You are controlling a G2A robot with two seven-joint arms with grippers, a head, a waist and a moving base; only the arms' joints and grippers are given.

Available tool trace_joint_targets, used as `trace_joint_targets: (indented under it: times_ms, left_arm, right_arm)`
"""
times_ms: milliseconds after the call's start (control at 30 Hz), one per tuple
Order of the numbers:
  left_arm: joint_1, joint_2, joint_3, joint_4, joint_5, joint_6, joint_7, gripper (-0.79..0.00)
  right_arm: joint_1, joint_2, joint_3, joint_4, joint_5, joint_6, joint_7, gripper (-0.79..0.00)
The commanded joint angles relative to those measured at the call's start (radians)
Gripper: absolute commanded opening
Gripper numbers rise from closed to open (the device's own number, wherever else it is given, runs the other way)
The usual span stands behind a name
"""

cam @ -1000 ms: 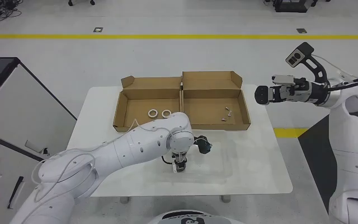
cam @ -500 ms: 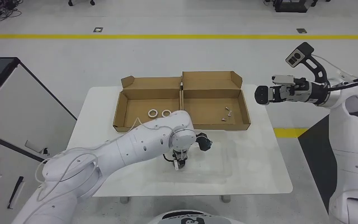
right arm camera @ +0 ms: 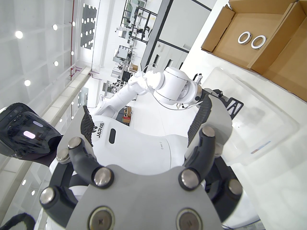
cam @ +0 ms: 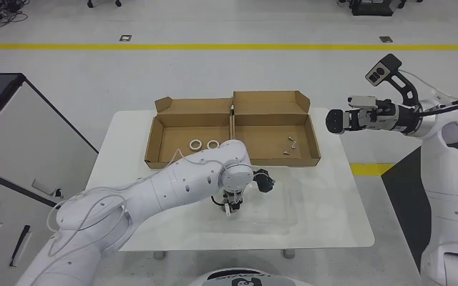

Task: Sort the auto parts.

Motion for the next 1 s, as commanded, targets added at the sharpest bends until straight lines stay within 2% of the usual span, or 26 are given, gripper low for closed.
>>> trace_joint_targets:
  times_ms: [0,533,967]
  left_arm:
    - [0.006,0.005,0.001,-0.003,0.004,0.002,-0.002,-0.419]
    - [0.016,0.030,-0.007,-0.014,0.007,-0.001,0.001,-0.419]
    - [0.024,0.026,-0.002,0.005,0.012,-0.010,0.010,-0.409]
  right_arm:
    - [0.000,0.000,0.000,0.000,0.000,0.000,0.000,0.000]
    - [0.000,0.000,0.000,0.000,0.000,0.000,0.000,0.000]
    - [0.000,0.000,0.000,0.000,0.000,0.000,0.000,0.000]
